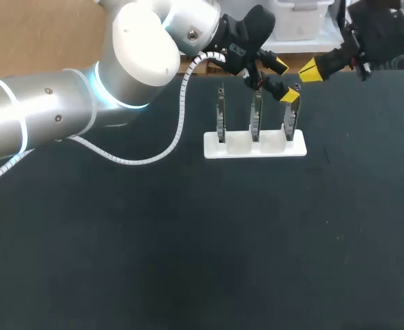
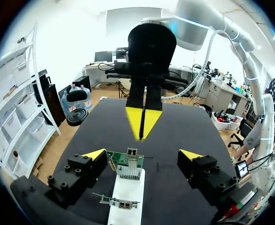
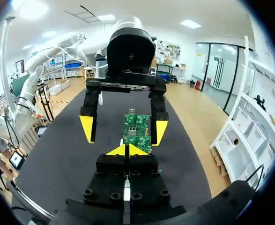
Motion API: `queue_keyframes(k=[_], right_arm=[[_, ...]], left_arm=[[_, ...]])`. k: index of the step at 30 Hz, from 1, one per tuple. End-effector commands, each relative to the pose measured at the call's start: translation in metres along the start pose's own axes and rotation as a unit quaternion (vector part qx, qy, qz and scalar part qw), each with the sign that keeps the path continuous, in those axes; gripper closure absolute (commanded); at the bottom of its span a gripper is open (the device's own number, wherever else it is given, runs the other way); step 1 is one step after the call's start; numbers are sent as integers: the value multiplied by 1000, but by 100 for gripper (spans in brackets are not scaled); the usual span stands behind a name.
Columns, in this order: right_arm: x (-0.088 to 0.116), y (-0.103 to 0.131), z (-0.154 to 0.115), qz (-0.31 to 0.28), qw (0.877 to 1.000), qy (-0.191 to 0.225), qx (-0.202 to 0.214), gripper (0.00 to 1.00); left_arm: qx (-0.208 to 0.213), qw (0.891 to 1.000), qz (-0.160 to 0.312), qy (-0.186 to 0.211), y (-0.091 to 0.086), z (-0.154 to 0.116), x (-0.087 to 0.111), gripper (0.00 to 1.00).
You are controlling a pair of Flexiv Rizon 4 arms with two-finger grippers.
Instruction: Pick up the optical module with the left hand, and insert it into the network port with the right hand.
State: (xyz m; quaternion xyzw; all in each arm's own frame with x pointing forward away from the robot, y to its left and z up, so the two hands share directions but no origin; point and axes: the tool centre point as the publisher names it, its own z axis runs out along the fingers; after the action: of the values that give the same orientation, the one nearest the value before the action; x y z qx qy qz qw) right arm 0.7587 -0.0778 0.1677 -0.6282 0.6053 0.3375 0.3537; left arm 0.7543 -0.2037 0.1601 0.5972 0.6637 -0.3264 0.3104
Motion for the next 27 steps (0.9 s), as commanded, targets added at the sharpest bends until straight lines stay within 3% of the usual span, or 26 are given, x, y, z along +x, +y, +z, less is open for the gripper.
queue_keyframes(k=[1,27], right_arm=[[1,-6,7,0,1000,4,-6,100],[15,-6,10,21,1000,11,-7,100]], left_arm=[[-2,1000,1,-2,-1,0,1,0],[-2,1000,1,-2,-1,0,1,0]])
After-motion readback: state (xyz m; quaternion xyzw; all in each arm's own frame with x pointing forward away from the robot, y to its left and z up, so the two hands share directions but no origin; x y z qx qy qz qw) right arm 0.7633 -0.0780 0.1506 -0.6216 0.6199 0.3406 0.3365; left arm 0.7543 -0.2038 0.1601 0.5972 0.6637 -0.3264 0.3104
